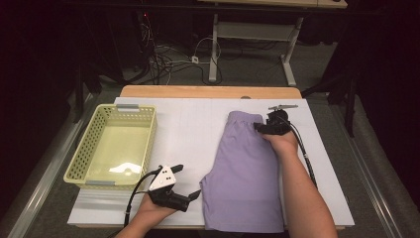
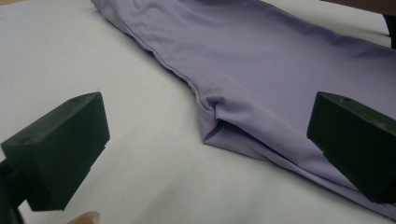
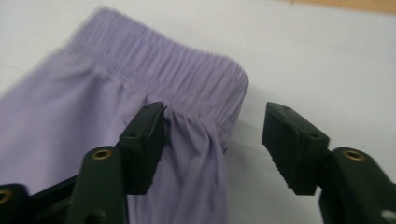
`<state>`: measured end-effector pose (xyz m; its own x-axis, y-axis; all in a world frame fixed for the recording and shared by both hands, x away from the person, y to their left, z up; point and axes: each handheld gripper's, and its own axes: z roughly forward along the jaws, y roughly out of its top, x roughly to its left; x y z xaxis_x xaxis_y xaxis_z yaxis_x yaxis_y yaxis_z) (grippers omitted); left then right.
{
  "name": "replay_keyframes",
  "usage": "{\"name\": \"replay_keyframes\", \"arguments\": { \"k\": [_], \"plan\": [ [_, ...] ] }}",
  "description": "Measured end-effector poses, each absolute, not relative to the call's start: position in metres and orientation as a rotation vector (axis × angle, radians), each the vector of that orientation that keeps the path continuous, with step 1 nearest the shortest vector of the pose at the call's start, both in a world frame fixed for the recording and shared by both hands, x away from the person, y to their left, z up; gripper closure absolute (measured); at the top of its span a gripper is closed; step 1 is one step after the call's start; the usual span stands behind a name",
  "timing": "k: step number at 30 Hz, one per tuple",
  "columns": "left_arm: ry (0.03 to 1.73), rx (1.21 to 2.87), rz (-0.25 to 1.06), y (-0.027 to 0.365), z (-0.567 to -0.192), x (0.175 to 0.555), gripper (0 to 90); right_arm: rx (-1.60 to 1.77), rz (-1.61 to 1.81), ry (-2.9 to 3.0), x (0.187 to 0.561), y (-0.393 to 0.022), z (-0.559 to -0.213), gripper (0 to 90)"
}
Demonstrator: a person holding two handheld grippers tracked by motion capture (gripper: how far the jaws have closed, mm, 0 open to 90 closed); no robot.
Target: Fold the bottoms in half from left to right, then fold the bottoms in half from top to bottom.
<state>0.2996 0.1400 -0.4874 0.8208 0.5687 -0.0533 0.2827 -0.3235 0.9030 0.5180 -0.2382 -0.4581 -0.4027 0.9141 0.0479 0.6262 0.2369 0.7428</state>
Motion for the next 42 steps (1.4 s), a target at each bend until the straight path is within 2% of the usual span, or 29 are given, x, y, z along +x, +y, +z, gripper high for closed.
{"name": "replay_keyframes", "arguments": {
  "k": [4,8,13,23,28,33,42],
  "plan": [
    [0.638,1.925,0.333,0.14,-0.487,0.3,0.0,1.436,0.969,2.153,0.521,-0.233,-0.47,27.2],
    [0.637,1.926,0.336,0.14,-0.487,0.299,0.0,1.371,0.902,2.154,0.518,-0.225,-0.473,26.8],
    [0.635,1.928,0.339,0.14,-0.487,0.299,0.0,1.32,0.91,2.194,0.514,-0.219,-0.472,45.1],
    [0.633,1.929,0.342,0.139,-0.488,0.299,0.0,1.293,0.957,2.229,0.512,-0.218,-0.471,65.0],
    [0.633,1.929,0.341,0.139,-0.488,0.299,0.0,1.293,0.993,2.251,0.512,-0.219,-0.471,78.1],
    [0.632,1.929,0.339,0.139,-0.487,0.299,0.0,1.295,1.014,2.25,0.511,-0.219,-0.472,82.3],
    [0.632,1.93,0.333,0.139,-0.487,0.3,0.0,1.237,1.018,2.219,0.503,-0.216,-0.457,82.4]
  ]
}}
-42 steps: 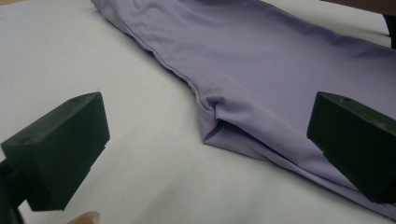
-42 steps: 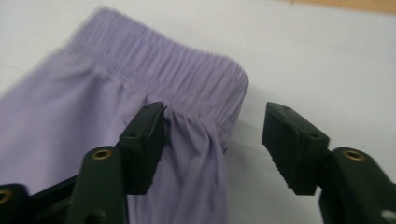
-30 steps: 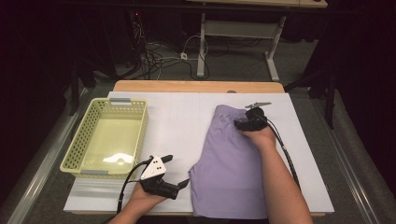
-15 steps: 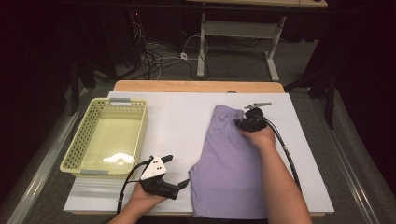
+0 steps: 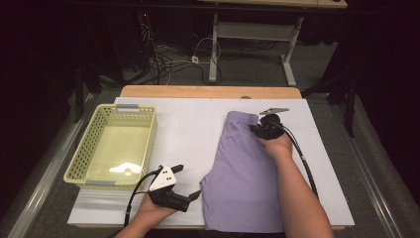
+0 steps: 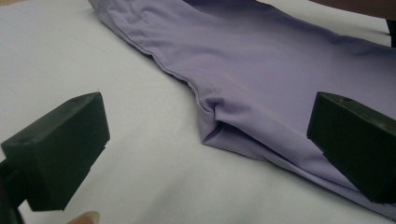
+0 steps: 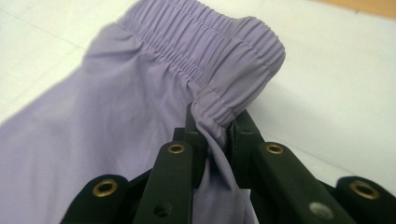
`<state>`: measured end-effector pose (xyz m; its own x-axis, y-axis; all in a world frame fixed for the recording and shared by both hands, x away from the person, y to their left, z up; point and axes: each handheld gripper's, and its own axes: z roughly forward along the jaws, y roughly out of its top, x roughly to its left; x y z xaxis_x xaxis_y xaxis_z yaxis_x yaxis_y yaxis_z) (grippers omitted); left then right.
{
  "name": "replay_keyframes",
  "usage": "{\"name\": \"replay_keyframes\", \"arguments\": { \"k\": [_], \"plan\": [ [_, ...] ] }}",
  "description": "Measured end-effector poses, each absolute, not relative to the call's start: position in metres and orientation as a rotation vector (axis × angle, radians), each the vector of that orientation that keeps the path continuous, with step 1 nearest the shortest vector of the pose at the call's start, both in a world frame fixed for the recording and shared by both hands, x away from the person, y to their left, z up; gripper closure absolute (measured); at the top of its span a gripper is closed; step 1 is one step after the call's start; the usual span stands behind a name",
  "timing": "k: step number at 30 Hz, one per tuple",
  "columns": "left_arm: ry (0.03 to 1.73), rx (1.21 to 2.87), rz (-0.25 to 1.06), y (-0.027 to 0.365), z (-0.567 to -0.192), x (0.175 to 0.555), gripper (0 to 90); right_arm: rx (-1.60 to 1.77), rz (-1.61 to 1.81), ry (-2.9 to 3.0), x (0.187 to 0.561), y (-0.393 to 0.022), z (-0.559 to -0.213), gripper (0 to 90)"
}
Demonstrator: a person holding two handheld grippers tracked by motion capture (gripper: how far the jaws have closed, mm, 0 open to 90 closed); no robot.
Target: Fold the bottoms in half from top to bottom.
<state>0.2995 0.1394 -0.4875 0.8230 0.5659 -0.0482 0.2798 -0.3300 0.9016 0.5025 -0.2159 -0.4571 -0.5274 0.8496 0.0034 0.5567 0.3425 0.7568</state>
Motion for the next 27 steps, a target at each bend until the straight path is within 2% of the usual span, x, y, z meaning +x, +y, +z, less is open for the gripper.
{"name": "replay_keyframes", "arguments": {
  "k": [15,27],
  "plan": [
    [0.632,1.941,0.321,0.138,-0.487,0.301,0.0,1.124,1.08,2.156,0.473,-0.213,-0.434,82.4],
    [0.626,1.936,0.331,0.139,-0.487,0.3,0.0,1.048,1.16,2.113,0.431,-0.22,-0.418,82.3]
  ]
}}
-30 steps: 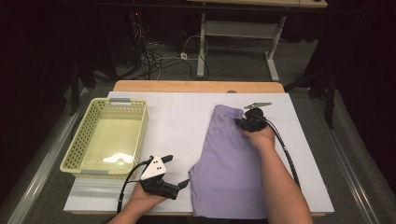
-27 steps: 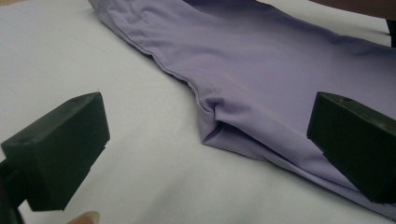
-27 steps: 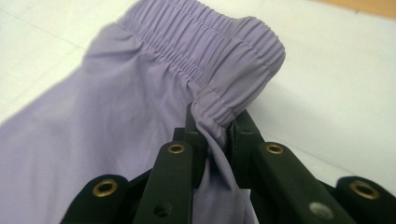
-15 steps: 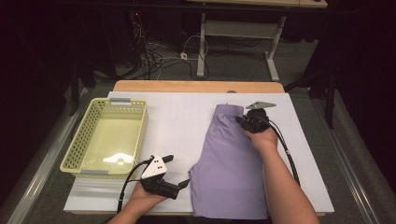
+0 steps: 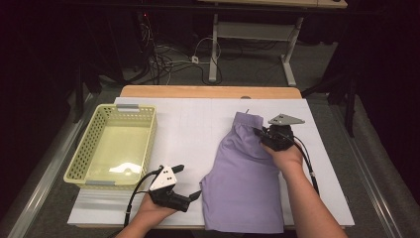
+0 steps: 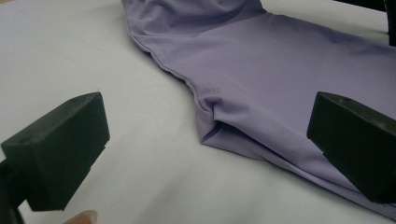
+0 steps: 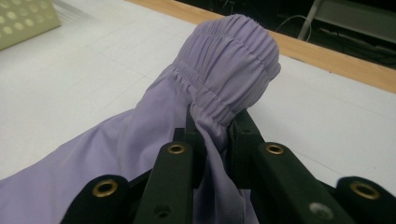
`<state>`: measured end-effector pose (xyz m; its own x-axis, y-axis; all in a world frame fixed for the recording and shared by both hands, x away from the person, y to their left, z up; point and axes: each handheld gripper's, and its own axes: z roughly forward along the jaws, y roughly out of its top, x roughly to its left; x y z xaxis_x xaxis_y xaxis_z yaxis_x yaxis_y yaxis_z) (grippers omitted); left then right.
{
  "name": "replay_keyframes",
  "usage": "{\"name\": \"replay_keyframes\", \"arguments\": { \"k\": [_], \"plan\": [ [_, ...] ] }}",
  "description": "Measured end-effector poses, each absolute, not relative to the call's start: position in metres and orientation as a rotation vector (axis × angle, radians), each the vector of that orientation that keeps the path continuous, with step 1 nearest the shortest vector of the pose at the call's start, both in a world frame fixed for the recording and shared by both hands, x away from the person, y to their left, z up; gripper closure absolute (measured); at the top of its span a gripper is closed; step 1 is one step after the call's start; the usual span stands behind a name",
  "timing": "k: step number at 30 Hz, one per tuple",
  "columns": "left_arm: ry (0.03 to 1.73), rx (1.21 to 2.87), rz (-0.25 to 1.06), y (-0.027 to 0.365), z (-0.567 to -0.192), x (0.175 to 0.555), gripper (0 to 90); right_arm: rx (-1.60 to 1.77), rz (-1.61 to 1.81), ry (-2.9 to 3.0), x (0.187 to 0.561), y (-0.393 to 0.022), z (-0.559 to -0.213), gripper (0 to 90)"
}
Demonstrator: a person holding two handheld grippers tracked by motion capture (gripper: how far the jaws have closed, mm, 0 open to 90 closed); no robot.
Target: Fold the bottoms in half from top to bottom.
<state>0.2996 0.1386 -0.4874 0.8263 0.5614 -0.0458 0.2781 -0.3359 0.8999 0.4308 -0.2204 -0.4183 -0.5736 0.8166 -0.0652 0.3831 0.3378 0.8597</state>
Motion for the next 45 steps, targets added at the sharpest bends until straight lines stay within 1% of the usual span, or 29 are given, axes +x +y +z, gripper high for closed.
{"name": "replay_keyframes", "arguments": {
  "k": [13,20,24,26,28,32,37,45],
  "plan": [
    [0.62,1.936,0.332,0.139,-0.487,0.299,0.0,0.925,1.257,2.079,0.382,-0.224,-0.405,82.1],
    [0.619,1.933,0.332,0.139,-0.487,0.299,0.0,0.865,1.287,2.068,0.353,-0.228,-0.406,81.5],
    [0.62,1.934,0.333,0.139,-0.487,0.299,0.0,0.83,1.281,2.079,0.335,-0.231,-0.412,81.1],
    [0.62,1.934,0.332,0.139,-0.487,0.299,0.0,0.822,1.278,2.082,0.331,-0.232,-0.413,81.1],
    [0.621,1.934,0.333,0.139,-0.487,0.299,0.0,0.816,1.292,2.094,0.315,-0.236,-0.42,80.2],
    [0.622,1.935,0.335,0.139,-0.487,0.299,0.0,0.804,1.255,2.13,0.302,-0.238,-0.431,79.2],
    [0.624,1.935,0.339,0.139,-0.487,0.299,0.0,0.837,1.258,2.181,0.283,-0.242,-0.447,75.5],
    [0.624,1.936,0.342,0.139,-0.487,0.299,0.0,0.815,1.219,2.237,0.263,-0.242,-0.459,71.2]
  ]
}}
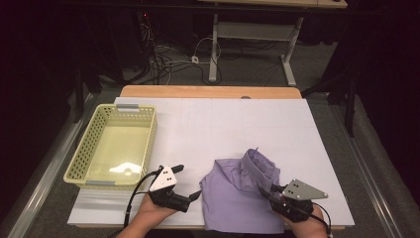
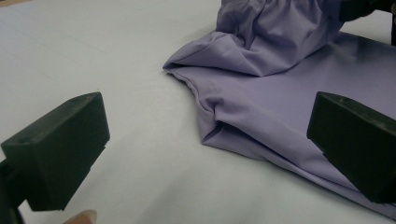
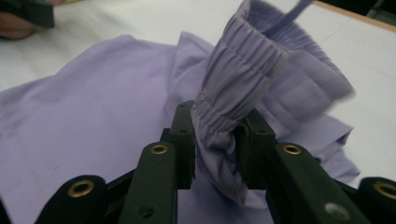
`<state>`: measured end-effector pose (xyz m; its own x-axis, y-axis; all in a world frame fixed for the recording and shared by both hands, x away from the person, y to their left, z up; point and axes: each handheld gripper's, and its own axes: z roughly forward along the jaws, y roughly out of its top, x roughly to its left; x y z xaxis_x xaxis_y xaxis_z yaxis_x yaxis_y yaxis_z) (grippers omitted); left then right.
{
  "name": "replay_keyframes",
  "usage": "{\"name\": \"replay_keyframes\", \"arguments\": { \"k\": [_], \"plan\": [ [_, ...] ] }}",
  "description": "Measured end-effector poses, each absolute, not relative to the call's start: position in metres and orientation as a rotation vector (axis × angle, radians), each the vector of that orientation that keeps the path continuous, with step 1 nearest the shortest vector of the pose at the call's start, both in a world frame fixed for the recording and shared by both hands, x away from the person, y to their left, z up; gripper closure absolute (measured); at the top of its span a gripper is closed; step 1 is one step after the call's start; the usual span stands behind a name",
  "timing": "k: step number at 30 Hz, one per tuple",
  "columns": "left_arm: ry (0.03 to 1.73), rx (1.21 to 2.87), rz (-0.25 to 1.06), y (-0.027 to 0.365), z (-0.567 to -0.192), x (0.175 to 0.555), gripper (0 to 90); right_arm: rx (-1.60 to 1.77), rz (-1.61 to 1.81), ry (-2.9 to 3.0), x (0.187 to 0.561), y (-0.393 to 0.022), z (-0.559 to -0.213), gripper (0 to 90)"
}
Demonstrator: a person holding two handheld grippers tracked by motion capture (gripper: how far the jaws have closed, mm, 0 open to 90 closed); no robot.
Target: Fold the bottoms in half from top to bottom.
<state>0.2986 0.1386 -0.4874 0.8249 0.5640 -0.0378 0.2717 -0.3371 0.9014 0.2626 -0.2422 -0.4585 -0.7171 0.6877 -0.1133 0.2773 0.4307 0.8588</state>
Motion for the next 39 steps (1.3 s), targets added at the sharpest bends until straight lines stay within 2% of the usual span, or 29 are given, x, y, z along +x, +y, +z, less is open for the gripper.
{"name": "replay_keyframes", "arguments": {
  "k": [10,17,21,25,30,39],
  "plan": [
    [0.623,1.936,0.344,0.138,-0.487,0.298,0.0,0.958,1.247,2.217,0.248,-0.258,-0.465,53.7],
    [0.624,1.937,0.344,0.138,-0.488,0.299,0.0,1.015,1.318,2.102,0.245,-0.271,-0.444,46.8],
    [0.629,1.937,0.344,0.138,-0.487,0.299,0.0,0.989,1.365,2.052,0.255,-0.267,-0.428,44.9],
    [0.629,1.936,0.343,0.138,-0.487,0.299,0.0,0.999,1.342,2.069,0.276,-0.251,-0.421,39.2],
    [0.628,1.936,0.346,0.138,-0.488,0.299,0.0,1.081,1.275,2.117,0.306,-0.246,-0.435,40.3],
    [0.627,1.937,0.345,0.138,-0.488,0.299,0.0,1.142,1.205,2.241,0.315,-0.25,-0.463,57.3]
  ]
}}
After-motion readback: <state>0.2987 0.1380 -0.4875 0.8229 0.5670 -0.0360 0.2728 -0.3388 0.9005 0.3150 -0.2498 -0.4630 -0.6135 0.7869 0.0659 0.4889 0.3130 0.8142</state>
